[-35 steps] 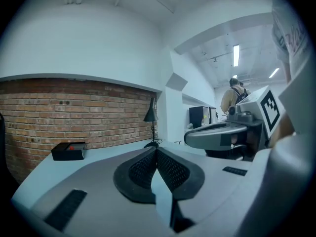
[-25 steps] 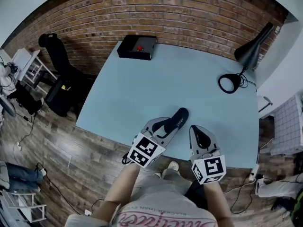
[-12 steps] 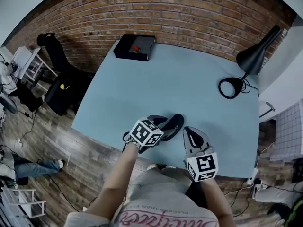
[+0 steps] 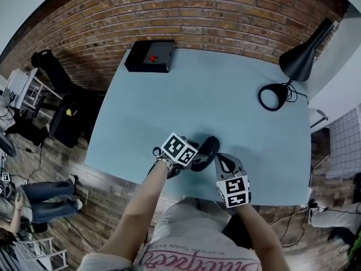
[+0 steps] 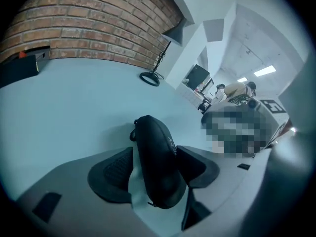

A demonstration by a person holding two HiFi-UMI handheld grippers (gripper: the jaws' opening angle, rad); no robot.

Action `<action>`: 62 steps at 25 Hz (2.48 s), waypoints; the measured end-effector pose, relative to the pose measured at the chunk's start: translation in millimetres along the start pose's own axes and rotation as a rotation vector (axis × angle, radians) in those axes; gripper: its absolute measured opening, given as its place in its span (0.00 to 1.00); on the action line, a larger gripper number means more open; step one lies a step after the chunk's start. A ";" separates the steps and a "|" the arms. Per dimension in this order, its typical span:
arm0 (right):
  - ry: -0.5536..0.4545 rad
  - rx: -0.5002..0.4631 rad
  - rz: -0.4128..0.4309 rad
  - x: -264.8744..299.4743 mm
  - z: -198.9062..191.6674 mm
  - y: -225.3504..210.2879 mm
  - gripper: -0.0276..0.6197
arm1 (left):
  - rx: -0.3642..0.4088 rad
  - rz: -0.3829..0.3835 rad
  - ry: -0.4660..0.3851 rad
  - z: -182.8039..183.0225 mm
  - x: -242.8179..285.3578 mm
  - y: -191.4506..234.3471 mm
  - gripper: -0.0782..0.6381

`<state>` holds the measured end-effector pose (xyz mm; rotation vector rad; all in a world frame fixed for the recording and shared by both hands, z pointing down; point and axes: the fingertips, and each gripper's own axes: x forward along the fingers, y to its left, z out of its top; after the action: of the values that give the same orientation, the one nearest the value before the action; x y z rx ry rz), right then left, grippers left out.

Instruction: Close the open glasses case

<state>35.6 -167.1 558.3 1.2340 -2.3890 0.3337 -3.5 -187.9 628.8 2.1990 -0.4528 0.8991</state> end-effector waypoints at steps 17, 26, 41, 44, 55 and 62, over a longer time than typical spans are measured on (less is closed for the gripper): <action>0.184 0.320 -0.022 30.6 -72.1 -14.4 0.07 | -0.150 -0.244 0.014 -5.4 32.0 -24.0 0.51; 0.084 0.309 -0.027 15.2 -36.3 -31.9 0.07 | -0.077 -0.203 -0.167 30.6 11.5 -33.1 0.49; -0.368 0.032 -0.117 -74.8 139.0 -35.7 0.07 | 0.117 -0.083 -0.708 144.9 -123.7 -90.6 0.47; -0.400 0.021 -0.123 -81.6 147.5 -30.7 0.07 | 0.121 -0.053 -0.782 154.0 -140.7 -95.9 0.47; -0.269 0.100 -0.013 -71.4 126.5 8.0 0.08 | -0.079 -0.065 -1.031 176.7 -189.8 -102.3 0.46; -0.260 0.094 0.223 -68.5 128.0 44.0 0.21 | -0.128 -0.192 -1.068 181.2 -196.4 -119.9 0.46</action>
<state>1.1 -143.7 412.4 1.1094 -2.7734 0.3764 9.6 -226.3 338.7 2.3870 -0.7253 -0.4726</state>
